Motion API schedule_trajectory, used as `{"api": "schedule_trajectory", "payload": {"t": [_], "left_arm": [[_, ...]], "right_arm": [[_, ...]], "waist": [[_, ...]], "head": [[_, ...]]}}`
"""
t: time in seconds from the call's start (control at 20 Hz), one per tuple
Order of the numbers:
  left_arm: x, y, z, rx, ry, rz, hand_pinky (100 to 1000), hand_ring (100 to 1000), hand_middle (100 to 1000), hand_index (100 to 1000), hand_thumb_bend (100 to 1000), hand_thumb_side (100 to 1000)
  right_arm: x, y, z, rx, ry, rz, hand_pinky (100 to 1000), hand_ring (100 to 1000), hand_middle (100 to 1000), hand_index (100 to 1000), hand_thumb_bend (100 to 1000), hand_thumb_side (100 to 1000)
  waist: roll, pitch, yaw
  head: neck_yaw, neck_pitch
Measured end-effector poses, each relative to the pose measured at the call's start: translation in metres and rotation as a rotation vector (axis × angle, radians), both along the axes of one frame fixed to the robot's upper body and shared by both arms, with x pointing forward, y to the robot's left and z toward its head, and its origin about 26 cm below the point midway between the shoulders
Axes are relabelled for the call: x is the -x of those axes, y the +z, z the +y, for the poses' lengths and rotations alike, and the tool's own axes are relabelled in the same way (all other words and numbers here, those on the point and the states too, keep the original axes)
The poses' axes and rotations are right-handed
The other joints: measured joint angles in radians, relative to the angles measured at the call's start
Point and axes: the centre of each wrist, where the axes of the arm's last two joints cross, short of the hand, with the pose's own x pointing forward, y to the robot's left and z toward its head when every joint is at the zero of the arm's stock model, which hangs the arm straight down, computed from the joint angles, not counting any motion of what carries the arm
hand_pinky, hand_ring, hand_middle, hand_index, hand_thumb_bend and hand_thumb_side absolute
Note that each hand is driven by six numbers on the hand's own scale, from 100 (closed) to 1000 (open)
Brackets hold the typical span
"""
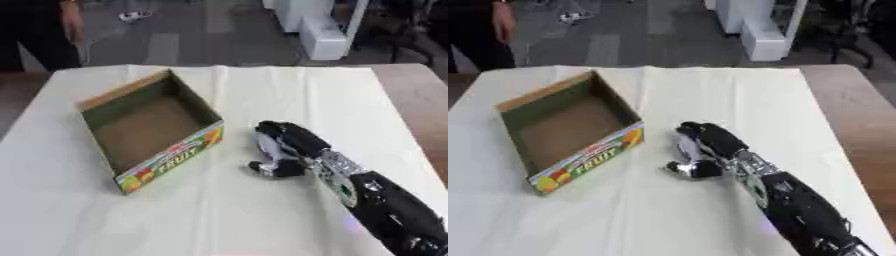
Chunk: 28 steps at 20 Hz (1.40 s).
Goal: Pick up objects on the table and place them in the box.
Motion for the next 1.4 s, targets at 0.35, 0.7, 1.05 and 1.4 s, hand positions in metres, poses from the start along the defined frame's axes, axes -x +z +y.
{"api": "schedule_trajectory", "payload": {"t": [0.35, 0.7, 1.05, 1.4], "left_arm": [[-0.001, 0.001, -0.001, 0.001, -0.008, -0.004, 674, 642, 778, 839, 236, 743], [-0.002, 0.005, -0.004, 0.007, -0.02, -0.014, 674, 642, 777, 841, 236, 744], [-0.003, 0.006, -0.005, 0.009, -0.024, -0.018, 674, 642, 778, 839, 237, 743], [-0.003, 0.006, -0.005, 0.01, -0.028, -0.018, 673, 642, 777, 839, 204, 737]], "right_arm": [[-0.013, 0.014, -0.005, -0.022, -0.079, -0.075, 908, 882, 947, 979, 540, 916], [-0.014, 0.001, -0.017, 0.001, -0.136, -0.078, 719, 828, 936, 976, 558, 926], [-0.014, -0.008, -0.017, -0.024, -0.148, -0.067, 393, 637, 885, 934, 563, 700], [-0.013, -0.012, -0.012, -0.053, -0.153, -0.085, 100, 100, 189, 286, 294, 426]], "waist": [[0.0, 0.01, 0.013], [-0.001, 0.022, 0.026], [-0.001, 0.019, 0.026], [-0.001, 0.012, 0.025]], "head": [[-0.002, -0.002], [-0.009, -0.018], [-0.009, -0.017], [-0.009, -0.017]]}}
